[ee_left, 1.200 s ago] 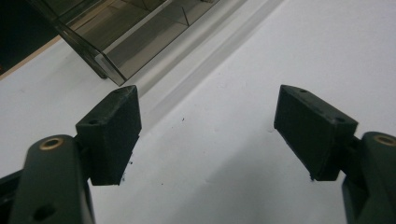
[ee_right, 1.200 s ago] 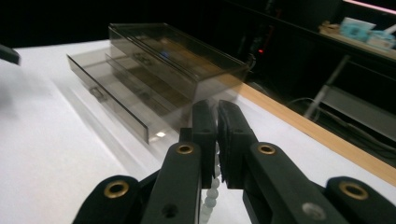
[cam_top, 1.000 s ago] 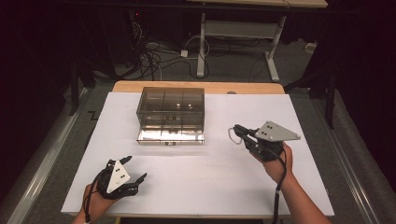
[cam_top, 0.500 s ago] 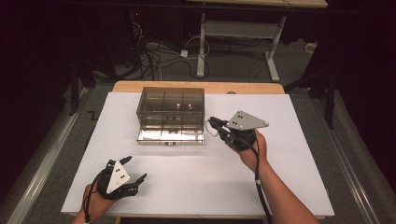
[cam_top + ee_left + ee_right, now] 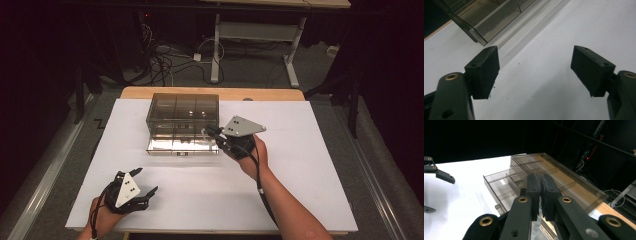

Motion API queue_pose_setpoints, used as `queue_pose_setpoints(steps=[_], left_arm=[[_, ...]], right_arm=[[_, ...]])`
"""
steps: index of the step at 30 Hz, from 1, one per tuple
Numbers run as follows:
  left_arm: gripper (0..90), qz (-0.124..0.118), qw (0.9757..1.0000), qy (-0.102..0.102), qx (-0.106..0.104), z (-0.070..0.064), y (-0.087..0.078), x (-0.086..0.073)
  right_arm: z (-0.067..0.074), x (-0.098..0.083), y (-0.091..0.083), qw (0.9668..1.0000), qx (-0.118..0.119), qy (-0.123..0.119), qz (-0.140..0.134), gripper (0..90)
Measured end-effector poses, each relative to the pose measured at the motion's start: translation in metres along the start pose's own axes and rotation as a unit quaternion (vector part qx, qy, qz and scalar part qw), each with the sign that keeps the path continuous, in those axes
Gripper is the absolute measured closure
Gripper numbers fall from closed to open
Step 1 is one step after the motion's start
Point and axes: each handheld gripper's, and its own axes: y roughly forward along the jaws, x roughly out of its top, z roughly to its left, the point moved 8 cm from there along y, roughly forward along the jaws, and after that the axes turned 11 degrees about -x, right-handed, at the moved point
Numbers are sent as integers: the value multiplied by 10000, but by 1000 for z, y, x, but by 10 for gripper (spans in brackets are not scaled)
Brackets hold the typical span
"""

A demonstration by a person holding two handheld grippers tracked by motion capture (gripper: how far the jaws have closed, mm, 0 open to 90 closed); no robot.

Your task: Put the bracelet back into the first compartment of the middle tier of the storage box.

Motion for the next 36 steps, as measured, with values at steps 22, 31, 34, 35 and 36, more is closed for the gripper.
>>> queue_pose_setpoints(steps=[22,31,34,35,36], left_arm=[[229,13,10000,-20,-6,0,0,0],[229,-32,10000,-11,22,3,-3,0],[229,-22,10000,16,25,3,-3,0],[229,-25,10000,19,34,3,-3,0],[229,-28,10000,16,31,3,-3,0]], right_arm=[[56,24,61,9988,479,114,-42,872],[72,27,80,9981,587,196,-7,872],[76,27,87,9980,583,236,25,872],[77,27,89,9980,582,252,47,872],[79,26,92,9980,582,248,70,872]])
